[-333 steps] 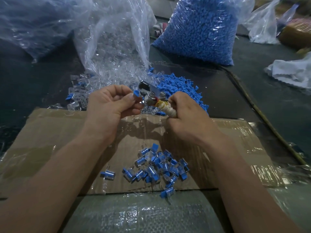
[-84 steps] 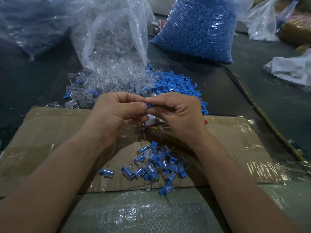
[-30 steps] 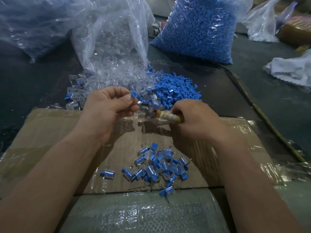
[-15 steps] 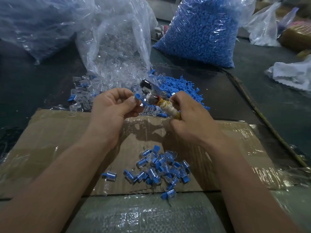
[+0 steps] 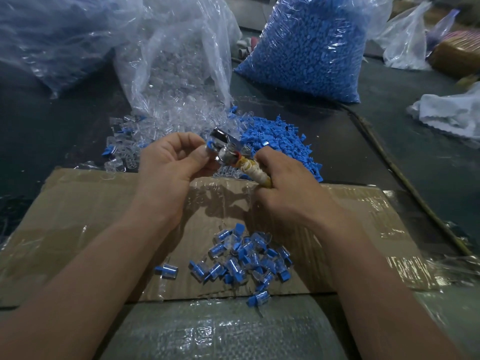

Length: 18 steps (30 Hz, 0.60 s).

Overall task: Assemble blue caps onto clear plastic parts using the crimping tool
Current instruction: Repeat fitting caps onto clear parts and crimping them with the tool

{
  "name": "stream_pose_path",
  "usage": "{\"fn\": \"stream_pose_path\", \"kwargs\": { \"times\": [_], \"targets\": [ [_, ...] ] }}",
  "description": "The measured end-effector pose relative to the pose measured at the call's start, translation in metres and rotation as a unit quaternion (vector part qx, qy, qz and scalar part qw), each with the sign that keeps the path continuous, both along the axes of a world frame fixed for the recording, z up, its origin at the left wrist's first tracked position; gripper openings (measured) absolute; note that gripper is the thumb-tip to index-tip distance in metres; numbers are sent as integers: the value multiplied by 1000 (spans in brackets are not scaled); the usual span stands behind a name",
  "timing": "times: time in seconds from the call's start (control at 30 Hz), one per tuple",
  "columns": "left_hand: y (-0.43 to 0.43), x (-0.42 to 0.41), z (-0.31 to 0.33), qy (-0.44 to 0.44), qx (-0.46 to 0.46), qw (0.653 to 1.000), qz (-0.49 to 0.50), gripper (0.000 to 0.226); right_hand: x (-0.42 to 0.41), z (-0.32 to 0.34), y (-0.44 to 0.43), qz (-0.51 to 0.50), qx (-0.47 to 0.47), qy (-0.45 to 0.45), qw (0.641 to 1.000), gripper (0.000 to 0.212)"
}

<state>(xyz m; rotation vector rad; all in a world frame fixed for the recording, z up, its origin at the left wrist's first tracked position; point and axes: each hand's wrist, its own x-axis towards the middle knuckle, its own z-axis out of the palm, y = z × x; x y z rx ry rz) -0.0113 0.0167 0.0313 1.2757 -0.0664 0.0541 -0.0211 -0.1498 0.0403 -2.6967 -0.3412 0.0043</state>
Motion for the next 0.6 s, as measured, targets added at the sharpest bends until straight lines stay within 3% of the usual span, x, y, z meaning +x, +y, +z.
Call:
{"fn": "stream_pose_path", "kwargs": {
  "times": [0.3,0.6],
  "targets": [
    [-3,-5,0,-40,97,994,43,14,0,2,2,-4,19,-7,1000,24],
    [0,-2,-2,-19,81,995,46,16,1,-2,4,-13,3,-25,1000,22]
  ]
}}
